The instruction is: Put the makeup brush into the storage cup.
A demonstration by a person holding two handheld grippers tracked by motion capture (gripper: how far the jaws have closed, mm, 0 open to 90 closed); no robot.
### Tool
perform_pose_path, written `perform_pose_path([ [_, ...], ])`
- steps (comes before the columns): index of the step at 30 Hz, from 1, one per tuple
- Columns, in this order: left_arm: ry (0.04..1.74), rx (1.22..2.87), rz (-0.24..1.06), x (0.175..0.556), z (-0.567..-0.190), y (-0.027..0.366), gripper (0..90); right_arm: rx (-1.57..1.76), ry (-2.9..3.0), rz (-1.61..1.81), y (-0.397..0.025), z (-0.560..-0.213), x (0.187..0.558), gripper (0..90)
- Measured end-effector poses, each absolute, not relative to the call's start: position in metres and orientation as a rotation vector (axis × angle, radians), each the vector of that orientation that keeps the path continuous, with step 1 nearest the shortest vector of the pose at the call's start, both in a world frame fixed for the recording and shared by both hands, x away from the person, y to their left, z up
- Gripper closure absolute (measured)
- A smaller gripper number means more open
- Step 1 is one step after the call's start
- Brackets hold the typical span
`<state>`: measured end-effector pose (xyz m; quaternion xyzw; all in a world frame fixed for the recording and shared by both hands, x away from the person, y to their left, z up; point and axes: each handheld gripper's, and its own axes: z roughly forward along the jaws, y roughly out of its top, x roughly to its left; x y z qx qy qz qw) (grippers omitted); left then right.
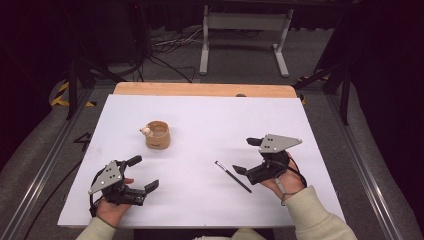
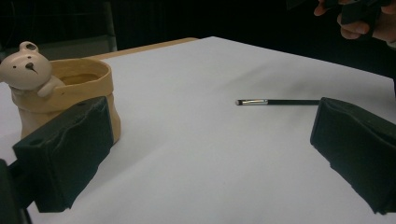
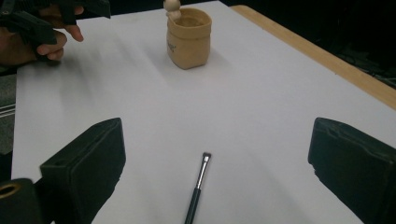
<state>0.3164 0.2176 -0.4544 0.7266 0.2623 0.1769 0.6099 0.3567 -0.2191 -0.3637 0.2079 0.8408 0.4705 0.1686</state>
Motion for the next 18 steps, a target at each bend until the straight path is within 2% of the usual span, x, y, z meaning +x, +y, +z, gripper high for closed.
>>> perform_pose_path([
  [18,0.603,1.686,0.409,0.317,-0.455,0.218,0.3,0.593,2.613,1.015,-0.205,-0.352,0.372,5.4],
])
